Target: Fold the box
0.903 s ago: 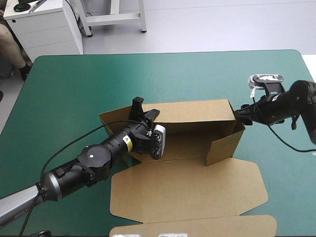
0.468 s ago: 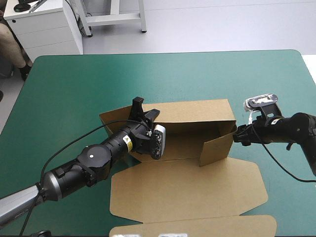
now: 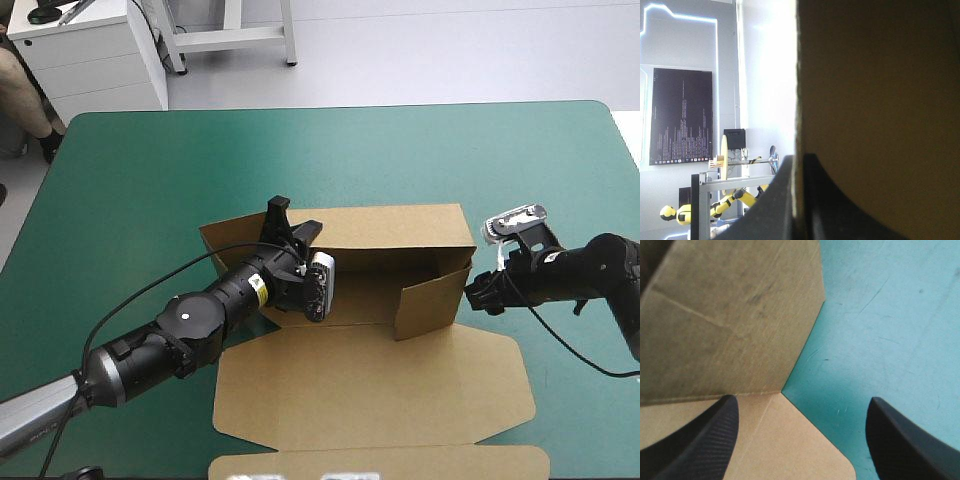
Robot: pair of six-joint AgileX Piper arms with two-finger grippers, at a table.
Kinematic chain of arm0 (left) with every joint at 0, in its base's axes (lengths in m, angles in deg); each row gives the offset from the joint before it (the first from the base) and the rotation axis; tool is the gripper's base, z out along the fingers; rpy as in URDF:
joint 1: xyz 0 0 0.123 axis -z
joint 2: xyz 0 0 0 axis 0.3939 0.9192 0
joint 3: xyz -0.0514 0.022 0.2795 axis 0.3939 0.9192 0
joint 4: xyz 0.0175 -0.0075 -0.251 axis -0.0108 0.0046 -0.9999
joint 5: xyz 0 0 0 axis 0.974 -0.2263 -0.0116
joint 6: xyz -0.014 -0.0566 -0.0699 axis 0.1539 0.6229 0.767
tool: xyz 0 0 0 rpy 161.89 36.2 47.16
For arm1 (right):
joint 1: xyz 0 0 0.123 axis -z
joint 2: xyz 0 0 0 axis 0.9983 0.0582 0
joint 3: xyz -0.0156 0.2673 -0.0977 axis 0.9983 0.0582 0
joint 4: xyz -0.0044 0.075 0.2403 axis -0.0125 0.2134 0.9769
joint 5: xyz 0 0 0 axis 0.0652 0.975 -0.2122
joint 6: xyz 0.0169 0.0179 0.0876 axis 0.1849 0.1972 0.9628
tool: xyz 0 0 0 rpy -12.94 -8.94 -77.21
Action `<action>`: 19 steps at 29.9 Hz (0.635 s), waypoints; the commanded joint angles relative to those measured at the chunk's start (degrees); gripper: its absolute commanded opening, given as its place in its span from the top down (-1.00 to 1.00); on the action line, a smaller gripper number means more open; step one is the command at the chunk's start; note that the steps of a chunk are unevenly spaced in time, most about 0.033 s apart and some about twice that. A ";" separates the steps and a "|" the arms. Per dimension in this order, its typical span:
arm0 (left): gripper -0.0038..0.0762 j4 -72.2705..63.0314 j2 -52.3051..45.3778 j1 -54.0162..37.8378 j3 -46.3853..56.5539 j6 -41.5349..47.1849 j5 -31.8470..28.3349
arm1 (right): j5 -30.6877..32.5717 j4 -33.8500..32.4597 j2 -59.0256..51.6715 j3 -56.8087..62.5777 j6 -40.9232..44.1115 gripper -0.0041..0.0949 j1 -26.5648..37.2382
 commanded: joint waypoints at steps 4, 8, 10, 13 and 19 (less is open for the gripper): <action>0.91 0.85 -1.75 0.05 -1.67 0.54 0.26 | 3.78 3.91 -1.50 -1.23 -3.62 -0.41 0.24; 0.91 0.98 -1.75 0.05 -1.67 0.54 -0.24 | 3.16 7.84 -1.50 -1.23 -8.73 -0.41 0.24; 0.91 0.98 -1.75 0.05 -1.67 0.54 -0.24 | 0.38 9.90 -1.24 -1.23 -11.09 -0.41 0.24; 0.91 0.98 -1.75 0.05 -1.67 0.78 -0.24 | -2.19 14.05 -1.13 -1.09 -15.51 -0.41 0.24; 0.91 0.98 -1.75 0.05 -1.67 0.56 -0.82 | -4.43 21.30 -0.50 -0.31 -21.84 -0.41 0.14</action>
